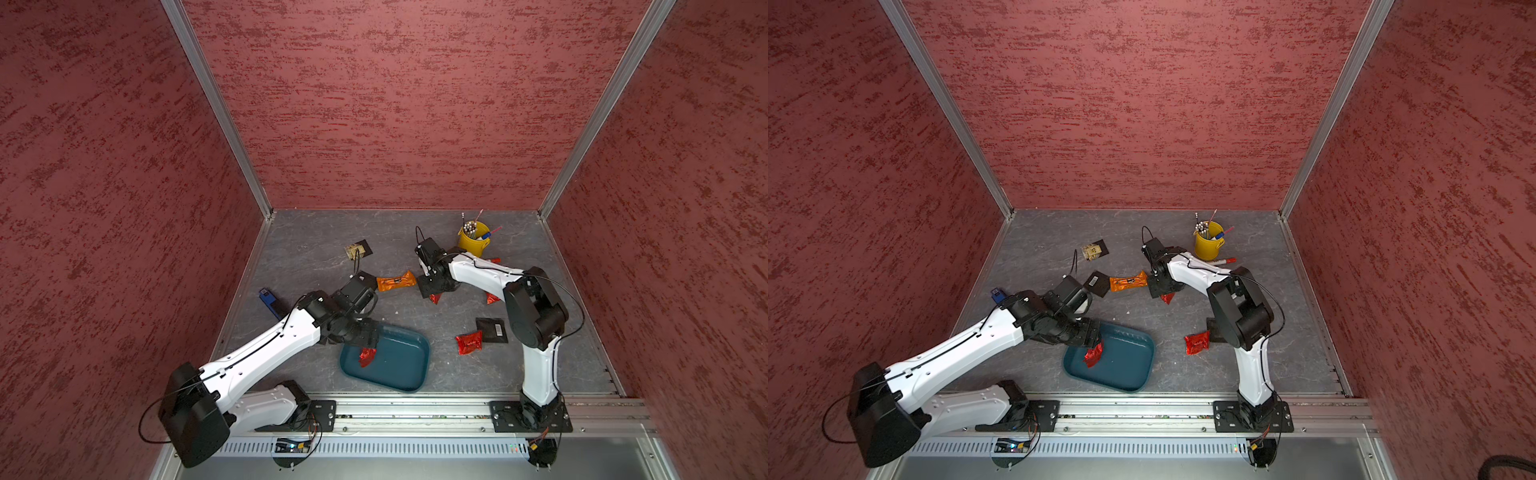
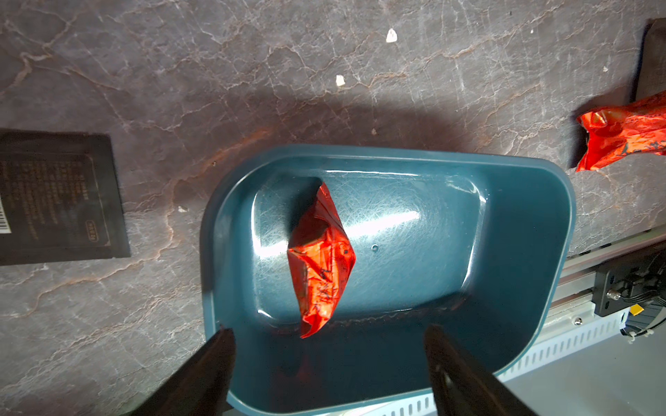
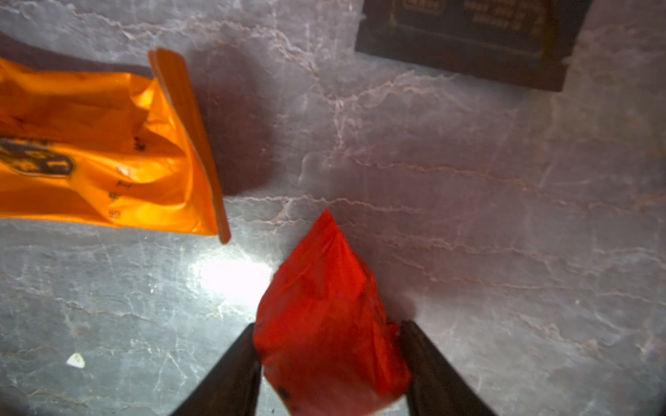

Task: Put the tea bags into the storage box
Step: Pick up the tea bag from the center of the board, then place the tea bag in the storage box.

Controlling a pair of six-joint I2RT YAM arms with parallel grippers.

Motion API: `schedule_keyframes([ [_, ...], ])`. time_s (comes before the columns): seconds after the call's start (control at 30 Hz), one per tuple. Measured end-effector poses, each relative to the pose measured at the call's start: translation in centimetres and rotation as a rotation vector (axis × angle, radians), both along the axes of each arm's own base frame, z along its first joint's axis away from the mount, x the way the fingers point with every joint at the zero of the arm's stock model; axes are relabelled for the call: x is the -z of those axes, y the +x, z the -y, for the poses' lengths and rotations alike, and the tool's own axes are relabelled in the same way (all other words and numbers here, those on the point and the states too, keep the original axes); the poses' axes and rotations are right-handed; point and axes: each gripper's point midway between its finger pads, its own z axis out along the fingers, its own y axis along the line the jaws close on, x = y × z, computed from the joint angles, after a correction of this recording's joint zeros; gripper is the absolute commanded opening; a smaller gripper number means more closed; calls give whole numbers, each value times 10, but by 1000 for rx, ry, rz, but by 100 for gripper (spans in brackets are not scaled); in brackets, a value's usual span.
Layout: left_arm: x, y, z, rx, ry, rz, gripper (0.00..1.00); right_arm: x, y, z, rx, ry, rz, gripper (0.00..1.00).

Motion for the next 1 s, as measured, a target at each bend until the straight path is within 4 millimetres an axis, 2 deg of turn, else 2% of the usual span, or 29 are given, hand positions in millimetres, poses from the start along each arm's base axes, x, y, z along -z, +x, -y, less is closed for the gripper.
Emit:
schedule_keyframes([
  [0.2,-3,0,-7,-19,7,4,88,-1,-1,1,2,-1,-3,46],
  [0.3,-5,0,-12,-33,6,8,88,-8,-3,2,8,3,0,44],
  [0.4,-8,3,-18,-56,0,18,89,-29,-5,3,16,26,26,43],
  [0.53,-11,6,-26,-90,-3,21,89,-75,-14,-1,18,80,89,42],
  [0.63,-10,9,-32,-114,-3,13,90,-106,-31,-9,12,122,117,42],
  [0.77,-9,12,-35,-137,-18,-3,91,-134,-71,-36,-34,188,116,43],
  [0.9,-8,14,-37,-150,-30,-20,91,-148,-110,-61,-80,238,97,43],
  [1.0,-7,15,-37,-148,-35,-31,91,-143,-138,-74,-99,249,58,43],
])
